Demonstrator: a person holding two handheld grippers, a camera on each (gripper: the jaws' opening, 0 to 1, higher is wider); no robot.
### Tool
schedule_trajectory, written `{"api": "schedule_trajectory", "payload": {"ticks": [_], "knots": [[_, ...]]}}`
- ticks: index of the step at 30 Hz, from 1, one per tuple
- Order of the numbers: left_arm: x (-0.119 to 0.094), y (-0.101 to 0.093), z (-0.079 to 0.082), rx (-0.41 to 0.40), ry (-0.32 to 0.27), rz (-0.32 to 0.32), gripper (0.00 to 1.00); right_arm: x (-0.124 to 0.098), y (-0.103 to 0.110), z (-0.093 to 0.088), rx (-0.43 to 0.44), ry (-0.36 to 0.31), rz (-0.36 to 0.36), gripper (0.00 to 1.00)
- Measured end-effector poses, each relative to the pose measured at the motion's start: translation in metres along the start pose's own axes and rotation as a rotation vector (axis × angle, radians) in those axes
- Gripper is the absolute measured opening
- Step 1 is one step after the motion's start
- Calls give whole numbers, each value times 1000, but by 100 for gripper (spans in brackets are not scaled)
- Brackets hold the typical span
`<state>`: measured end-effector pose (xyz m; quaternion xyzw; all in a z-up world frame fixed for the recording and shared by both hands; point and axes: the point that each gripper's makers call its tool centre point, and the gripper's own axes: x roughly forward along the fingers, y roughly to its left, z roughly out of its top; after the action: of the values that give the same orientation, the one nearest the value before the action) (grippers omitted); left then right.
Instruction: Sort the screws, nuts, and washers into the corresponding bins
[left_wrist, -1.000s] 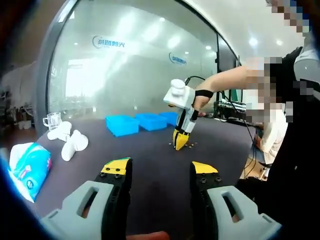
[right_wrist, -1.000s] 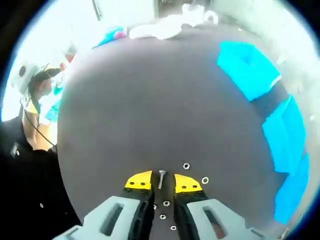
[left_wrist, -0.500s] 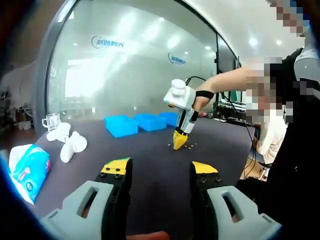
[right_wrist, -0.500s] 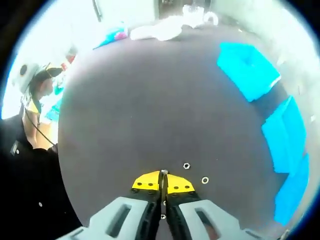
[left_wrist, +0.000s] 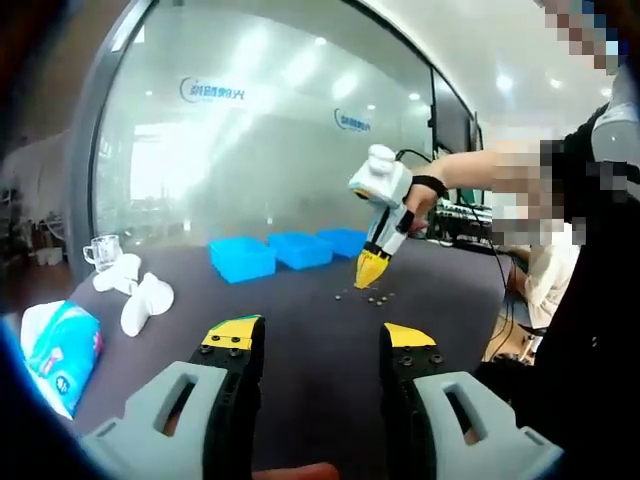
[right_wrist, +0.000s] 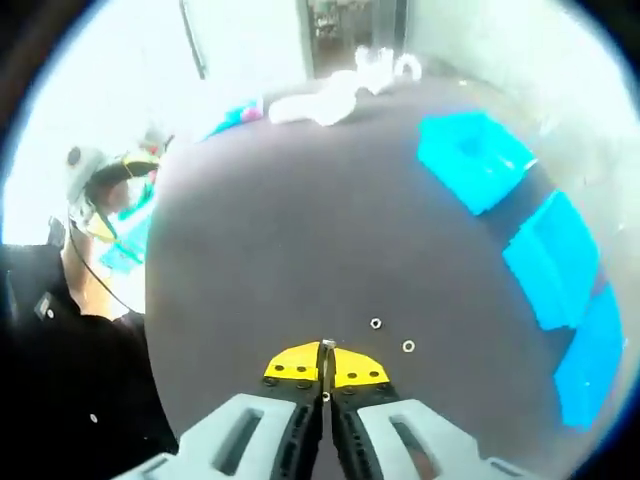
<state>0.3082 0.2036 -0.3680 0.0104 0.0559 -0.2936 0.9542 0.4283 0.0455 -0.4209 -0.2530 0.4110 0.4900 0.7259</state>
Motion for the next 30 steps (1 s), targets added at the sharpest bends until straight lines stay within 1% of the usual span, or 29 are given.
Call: {"api": "schedule_trajectory", "payload": {"ticks": [2, 5, 7, 8, 10, 12, 14, 16, 18, 20, 22, 24, 26, 28, 30], "knots": [[1, -1, 2, 4, -2, -1, 46, -11, 0, 3, 21, -57, -10, 0], [1, -2, 4, 9, -7, 0, 46, -27, 0, 5, 27, -152, -40, 0], [0, -2, 6, 10, -11, 4, 45, -40, 0, 6, 3, -232, -74, 0], [0, -2, 7, 11, -14, 6, 45, -46, 0, 5, 7, -260, -86, 0], [0, -2, 9, 11, -16, 9, 45, -59, -2, 8, 12, -349, -115, 0], [0, -2, 11, 10, -21, 10, 45, -69, -4, 5, 39, -396, -136, 0], [0, -2, 14, 14, -24, 12, 45, -82, -2, 3, 37, -468, -184, 0], [0, -1, 17, 18, -28, 16, 45, -96, -3, 2, 53, -548, -221, 0], [0, 0, 20, 19, -34, 21, 45, -113, -6, 3, 87, -649, -258, 0], [1, 0, 22, 23, -37, 22, 45, -130, -6, -1, 87, -730, -302, 0], [2, -1, 23, 25, -37, 22, 45, -136, -1, -7, 58, -761, -314, 0], [4, -3, 23, 28, -36, 20, 45, -144, 0, -12, 80, -814, -339, 0], [5, -5, 24, 30, -37, 17, 45, -148, 4, -21, 87, -837, -354, 0], [6, -6, 25, 32, -41, 17, 45, -154, 0, -26, 98, -878, -403, 0], [7, -6, 26, 30, -41, 17, 45, -156, -2, -36, 105, -889, -429, 0]]}}
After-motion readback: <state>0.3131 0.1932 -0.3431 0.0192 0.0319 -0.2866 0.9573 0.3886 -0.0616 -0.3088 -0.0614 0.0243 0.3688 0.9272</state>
